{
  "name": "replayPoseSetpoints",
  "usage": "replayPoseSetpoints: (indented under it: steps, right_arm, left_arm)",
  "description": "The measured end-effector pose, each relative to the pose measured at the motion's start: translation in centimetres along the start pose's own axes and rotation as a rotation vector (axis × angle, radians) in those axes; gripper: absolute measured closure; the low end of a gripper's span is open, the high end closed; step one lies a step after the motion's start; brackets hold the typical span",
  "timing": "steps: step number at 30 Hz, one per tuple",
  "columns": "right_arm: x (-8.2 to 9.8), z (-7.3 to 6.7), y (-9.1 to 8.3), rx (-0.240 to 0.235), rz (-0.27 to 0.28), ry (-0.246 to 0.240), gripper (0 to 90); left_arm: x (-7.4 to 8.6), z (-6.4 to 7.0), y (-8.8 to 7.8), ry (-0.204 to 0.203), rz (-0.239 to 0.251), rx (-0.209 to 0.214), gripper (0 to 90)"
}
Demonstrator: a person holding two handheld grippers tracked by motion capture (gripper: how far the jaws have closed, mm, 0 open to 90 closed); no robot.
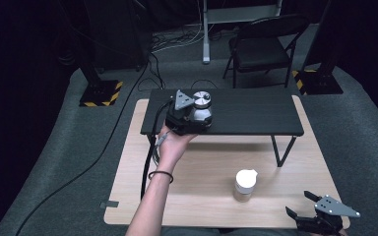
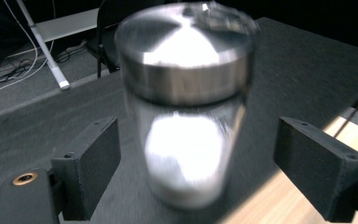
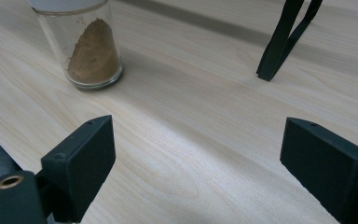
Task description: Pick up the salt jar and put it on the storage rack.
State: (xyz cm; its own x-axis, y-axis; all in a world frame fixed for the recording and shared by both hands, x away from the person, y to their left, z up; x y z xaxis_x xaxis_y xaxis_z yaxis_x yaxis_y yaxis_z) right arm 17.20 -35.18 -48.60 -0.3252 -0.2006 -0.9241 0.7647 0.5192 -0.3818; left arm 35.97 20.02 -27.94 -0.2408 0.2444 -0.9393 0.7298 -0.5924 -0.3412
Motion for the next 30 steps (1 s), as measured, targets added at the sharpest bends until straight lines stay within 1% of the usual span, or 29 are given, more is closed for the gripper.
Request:
replayPoseSetpoints:
  steps: [1,2,3,5,9,10,12,13,14,15,16,17,18,19,20,21,22,23,25,26,28,29,30]
  right_arm:
    - [0.0,0.0,0.0,0.001,-0.001,0.000,8.9]
    - [0.0,0.0,0.0,0.001,-0.001,0.000,8.9]
    - [0.0,-0.1,0.0,0.002,-0.001,-0.001,8.9]
    - [0.0,-0.1,0.0,0.003,-0.002,-0.001,9.0]
    - [0.0,-0.1,0.1,0.004,-0.004,0.001,9.0]
    - [0.0,-0.1,0.1,0.004,-0.004,0.000,9.0]
    - [0.0,-0.1,0.0,0.004,-0.003,-0.001,9.0]
    - [0.0,-0.1,0.0,0.004,-0.003,-0.001,9.0]
    - [0.0,-0.1,0.0,0.004,-0.003,-0.001,9.0]
    - [0.0,-0.1,0.0,0.004,-0.003,-0.002,9.0]
    - [0.0,-0.1,0.0,0.004,-0.003,-0.002,9.0]
    - [0.0,-0.1,0.0,0.004,-0.003,-0.002,9.0]
    - [0.0,-0.1,0.1,0.004,-0.004,-0.001,9.0]
    - [0.0,-0.1,0.1,0.004,-0.004,-0.001,9.0]
    - [0.0,-0.1,0.1,0.004,-0.004,-0.001,9.0]
    - [0.0,-0.1,0.1,0.004,-0.004,-0.001,9.0]
    - [0.0,-0.1,0.1,0.004,-0.005,0.001,9.0]
    - [0.0,-0.1,0.1,0.004,-0.005,0.001,9.0]
    - [0.0,-0.2,0.1,0.004,-0.006,0.000,9.0]
    - [-0.1,-0.2,0.1,0.004,-0.006,-0.001,9.0]
    - [-0.1,-0.2,0.1,0.004,-0.005,-0.001,9.0]
    - [0.0,-0.2,0.1,0.005,-0.005,-0.001,8.9]
    - [0.0,-0.2,0.1,0.005,-0.006,0.000,9.0]
  left_arm:
    - [0.5,-0.1,-0.5,0.001,0.005,0.007,14.2]
    - [0.5,-0.1,-0.5,0.001,0.005,0.007,14.0]
    - [1.2,-0.3,-1.2,-0.001,0.020,0.018,14.1]
    - [1.9,-0.4,-2.0,0.006,0.026,0.029,14.1]
    - [3.5,-0.3,-3.6,0.006,0.050,0.044,14.2]
    - [3.5,-0.3,-3.6,0.006,0.050,0.044,14.2]
    - [4.9,0.0,-4.4,0.021,0.050,0.044,14.2]
    - [4.9,0.0,-4.4,0.021,0.050,0.044,14.3]
    - [5.4,0.2,-4.6,0.027,0.046,0.038,14.1]
    - [6.2,0.3,-4.8,0.040,0.032,0.032,14.1]
    - [6.2,0.3,-4.8,0.040,0.032,0.032,13.8]
    - [6.7,0.4,-5.0,0.038,0.028,0.030,13.8]
    - [7.2,0.3,-5.2,0.032,0.031,0.034,13.5]
    - [8.3,0.3,-5.5,0.025,0.044,0.045,13.4]
    - [9.0,0.5,-5.8,0.031,0.047,0.043,13.4]
    - [9.0,0.5,-5.8,0.031,0.047,0.043,13.4]
    - [9.5,0.6,-5.9,0.041,0.042,0.037,13.3]
    - [10.4,0.7,-6.1,0.049,0.035,0.036,13.1]
    - [11.3,0.5,-6.3,0.025,0.040,0.051,12.5]
    - [12.1,0.4,-6.5,0.020,0.046,0.059,12.4]
    - [13.3,0.6,-6.8,0.031,0.050,0.059,12.7]
    - [13.3,0.6,-6.8,0.031,0.050,0.059,13.0]
    - [13.9,0.7,-7.0,0.038,0.049,0.055,13.4]
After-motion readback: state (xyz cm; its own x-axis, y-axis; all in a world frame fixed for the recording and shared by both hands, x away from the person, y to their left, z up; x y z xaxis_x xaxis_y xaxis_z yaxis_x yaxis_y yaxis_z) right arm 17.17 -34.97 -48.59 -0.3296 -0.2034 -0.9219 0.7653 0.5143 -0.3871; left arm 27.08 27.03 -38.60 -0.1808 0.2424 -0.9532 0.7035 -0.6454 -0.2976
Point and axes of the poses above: each handheld gripper's, and its own axes: y roughly forward along the jaws, x roughly out of its underside, z roughly to its right, the point moved 2 cm from there along y, roughly forward along the jaws, and after that the axes turned 6 degrees about z, right-handed, at the moved point
